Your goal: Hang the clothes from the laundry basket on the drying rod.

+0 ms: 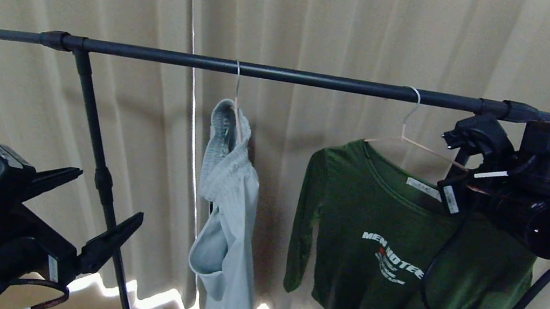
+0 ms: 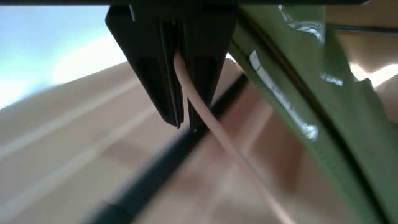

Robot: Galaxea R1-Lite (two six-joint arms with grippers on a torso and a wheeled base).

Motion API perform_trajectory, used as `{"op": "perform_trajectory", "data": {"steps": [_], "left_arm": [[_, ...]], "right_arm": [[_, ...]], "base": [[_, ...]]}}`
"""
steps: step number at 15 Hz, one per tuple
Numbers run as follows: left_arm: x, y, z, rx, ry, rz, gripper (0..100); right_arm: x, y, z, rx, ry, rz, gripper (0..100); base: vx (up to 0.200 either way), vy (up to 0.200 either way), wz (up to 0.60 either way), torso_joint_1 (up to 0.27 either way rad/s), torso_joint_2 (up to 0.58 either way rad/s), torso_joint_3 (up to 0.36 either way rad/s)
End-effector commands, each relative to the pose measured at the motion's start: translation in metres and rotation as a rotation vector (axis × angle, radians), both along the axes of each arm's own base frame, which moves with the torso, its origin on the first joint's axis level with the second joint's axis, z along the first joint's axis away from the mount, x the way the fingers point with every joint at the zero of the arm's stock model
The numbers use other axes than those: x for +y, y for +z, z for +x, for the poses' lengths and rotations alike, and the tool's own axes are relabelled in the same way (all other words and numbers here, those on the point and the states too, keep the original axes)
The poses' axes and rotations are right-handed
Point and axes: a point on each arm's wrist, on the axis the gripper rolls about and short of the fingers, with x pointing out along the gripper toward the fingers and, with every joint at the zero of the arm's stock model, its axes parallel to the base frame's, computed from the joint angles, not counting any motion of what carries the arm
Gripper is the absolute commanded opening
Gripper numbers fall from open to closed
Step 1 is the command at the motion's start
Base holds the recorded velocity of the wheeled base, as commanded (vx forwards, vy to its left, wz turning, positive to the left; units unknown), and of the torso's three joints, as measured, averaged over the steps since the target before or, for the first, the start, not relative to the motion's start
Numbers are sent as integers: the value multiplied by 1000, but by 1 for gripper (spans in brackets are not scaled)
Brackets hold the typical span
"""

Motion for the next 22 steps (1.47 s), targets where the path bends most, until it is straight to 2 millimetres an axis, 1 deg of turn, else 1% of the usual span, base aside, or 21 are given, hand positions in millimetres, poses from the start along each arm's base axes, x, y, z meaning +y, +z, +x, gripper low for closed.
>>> {"op": "perform_trajectory", "data": {"steps": [1,4,5,8,10,11,12,13,16,19,20,21,22], "left_arm": [[-1,-2,1,10,-1,5,100],[-1,-2,1,10,-1,5,100],[-1,-2,2,10,0,5,100],[0,-1,1,6,2,3,100],[0,-1,1,7,5,4,100],[0,-1,1,7,5,4,100],[0,-2,1,8,5,6,100],[1,-2,0,8,4,8,100],[3,-5,-4,-3,5,45,100],[12,-5,-19,-31,20,33,100],[17,-7,-26,-41,65,34,100],[22,-9,-30,-45,131,37,100],[26,-10,-34,-53,175,38,100]], "right_arm": [[6,-2,1,-9,19,2,0],[8,-3,-4,-6,37,3,0],[10,-5,-6,2,46,1,100],[15,-11,-10,-18,105,29,100],[15,-20,-16,-51,178,63,100],[15,-20,-16,-51,178,63,100],[15,-27,-22,-123,302,117,100],[14,-28,-25,-163,362,140,100],[8,-26,-36,-242,448,174,100],[-1,-14,-60,-314,469,209,100],[-8,-8,-78,-342,469,226,100],[-16,-6,-96,-361,470,246,100],[-21,-7,-109,-368,470,259,100]], "base": [[0,0,0,0,0,0],[0,0,0,0,0,0],[0,0,0,0,0,0],[0,0,0,0,0,0],[0,0,0,0,0,0],[0,0,0,0,0,0],[0,0,0,0,0,0],[0,0,0,0,0,0],[0,0,0,0,0,0],[0,0,0,0,0,0],[0,0,0,0,0,0],[0,0,0,0,0,0],[0,0,0,0,0,0]]}}
